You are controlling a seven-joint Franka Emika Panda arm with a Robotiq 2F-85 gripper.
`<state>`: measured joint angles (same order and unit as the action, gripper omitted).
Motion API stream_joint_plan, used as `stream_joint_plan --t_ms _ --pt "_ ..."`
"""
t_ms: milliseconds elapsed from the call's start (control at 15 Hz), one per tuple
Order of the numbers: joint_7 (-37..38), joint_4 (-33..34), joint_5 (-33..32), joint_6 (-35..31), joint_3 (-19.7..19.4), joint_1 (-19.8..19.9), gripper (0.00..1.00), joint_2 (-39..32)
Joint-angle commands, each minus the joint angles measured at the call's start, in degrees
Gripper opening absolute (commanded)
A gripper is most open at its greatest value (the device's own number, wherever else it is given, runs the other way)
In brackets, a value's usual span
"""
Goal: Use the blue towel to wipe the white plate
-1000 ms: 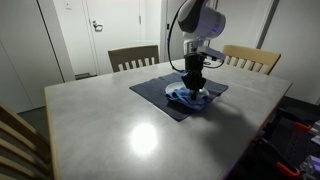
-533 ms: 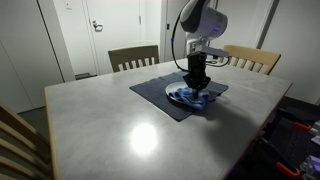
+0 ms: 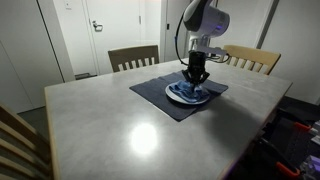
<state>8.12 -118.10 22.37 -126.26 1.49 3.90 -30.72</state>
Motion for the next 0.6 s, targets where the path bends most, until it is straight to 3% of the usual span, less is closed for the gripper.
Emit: stream_joint_plan --t_ms 0,333,533 --pt "2.0 2.0 -0.4 -3.2 -0.7 -1.3 0.02 -1.4" --pt "-2.1 4.6 -1.9 -4.4 1.1 -2.3 0.02 -1.7" --pt "-7.0 6.8 -2.0 -0.9 3.0 -1.7 0.02 -2.3"
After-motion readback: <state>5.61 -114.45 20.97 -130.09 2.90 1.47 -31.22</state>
